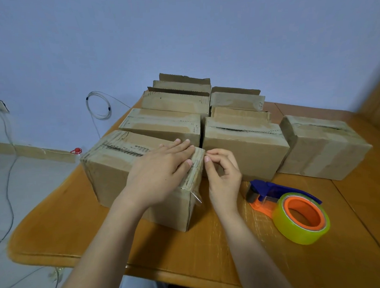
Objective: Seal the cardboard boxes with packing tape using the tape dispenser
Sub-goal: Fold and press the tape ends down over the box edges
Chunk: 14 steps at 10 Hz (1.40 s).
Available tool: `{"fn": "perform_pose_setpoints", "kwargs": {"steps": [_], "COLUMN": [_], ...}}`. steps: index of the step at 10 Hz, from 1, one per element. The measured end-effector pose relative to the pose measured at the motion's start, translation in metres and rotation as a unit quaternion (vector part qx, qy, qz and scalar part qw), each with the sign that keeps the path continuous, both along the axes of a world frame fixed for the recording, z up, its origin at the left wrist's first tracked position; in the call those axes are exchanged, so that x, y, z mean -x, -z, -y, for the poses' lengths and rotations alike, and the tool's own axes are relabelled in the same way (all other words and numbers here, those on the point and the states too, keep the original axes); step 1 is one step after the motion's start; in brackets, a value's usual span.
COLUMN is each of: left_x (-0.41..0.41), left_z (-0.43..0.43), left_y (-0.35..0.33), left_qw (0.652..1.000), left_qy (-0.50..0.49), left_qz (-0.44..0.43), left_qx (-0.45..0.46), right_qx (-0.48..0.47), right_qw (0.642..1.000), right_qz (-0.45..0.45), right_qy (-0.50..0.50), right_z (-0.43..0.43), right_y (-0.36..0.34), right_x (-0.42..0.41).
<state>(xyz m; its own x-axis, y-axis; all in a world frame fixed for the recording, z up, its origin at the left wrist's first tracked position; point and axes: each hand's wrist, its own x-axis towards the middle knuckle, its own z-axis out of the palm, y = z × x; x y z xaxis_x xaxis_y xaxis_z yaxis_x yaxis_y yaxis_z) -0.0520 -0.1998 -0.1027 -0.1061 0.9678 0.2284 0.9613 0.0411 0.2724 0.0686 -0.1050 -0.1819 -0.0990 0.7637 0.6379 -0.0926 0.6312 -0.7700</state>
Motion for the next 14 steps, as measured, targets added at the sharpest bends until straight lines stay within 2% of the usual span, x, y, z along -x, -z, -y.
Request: {"fn": "perform_pose_setpoints", "kwargs": {"steps": [2,5,6,9,10,12,14], "left_x": [-0.001,0.001,0.000,0.001,0.001,0.002,0.002], "left_z": [-0.001,-0.001,-0.001,0.001,0.000,-0.001,-0.002], "left_y": [0.000,0.000,0.000,-0.001,0.000,0.000,0.001], "left_qw": [1.000,1.000,1.000,1.000,1.000,1.000,1.000], "left_qy": [-0.001,0.003,0.005,0.004,0.006,0.012,0.011], "left_qz": [-0.010,0.002,0.004,0.007,0.008,0.015,0.015], "left_qx": [0.007,0.007,0.008,0.005,0.003,0.007,0.005], "right_qx": [-0.005,-0.077,-0.075,-0.080,-0.120,-0.146,-0.102], "right_qw": [0.997,0.992,0.992,0.996,0.989,0.984,0.991], "right_qz": [0.041,0.089,0.094,0.045,0.085,0.098,0.057], "right_qy": [-0.058,-0.040,-0.042,0.012,0.002,0.018,0.062], "right_z": [0.015,0.026,0.030,0.047,0.060,0.074,0.084], "right_y": [0.010,0.024,0.027,0.013,0.005,0.007,0.011], "right_x": [-0.006,-0.015,-0.018,-0.032,-0.034,-0.029,-0.019]}}
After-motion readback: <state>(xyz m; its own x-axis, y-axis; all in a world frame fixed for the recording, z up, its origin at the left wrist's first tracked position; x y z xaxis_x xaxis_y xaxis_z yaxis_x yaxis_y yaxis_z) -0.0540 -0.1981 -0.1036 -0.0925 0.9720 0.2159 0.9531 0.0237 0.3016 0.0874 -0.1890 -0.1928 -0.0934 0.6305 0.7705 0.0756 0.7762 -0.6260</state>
